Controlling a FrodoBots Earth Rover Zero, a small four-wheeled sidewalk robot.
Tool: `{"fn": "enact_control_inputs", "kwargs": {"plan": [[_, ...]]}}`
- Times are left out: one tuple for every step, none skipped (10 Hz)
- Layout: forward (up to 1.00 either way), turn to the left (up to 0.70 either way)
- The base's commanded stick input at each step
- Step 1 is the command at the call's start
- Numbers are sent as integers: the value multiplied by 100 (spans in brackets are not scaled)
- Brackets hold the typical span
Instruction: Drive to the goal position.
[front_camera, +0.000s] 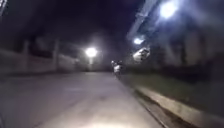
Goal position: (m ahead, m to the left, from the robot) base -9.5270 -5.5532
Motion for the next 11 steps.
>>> {"fn": "enact_control_inputs", "kwargs": {"plan": [[70,0],[70,0],[70,-18],[70,-33],[70,-27],[70,-5],[70,0],[70,0],[70,0],[70,0],[70,0]]}}
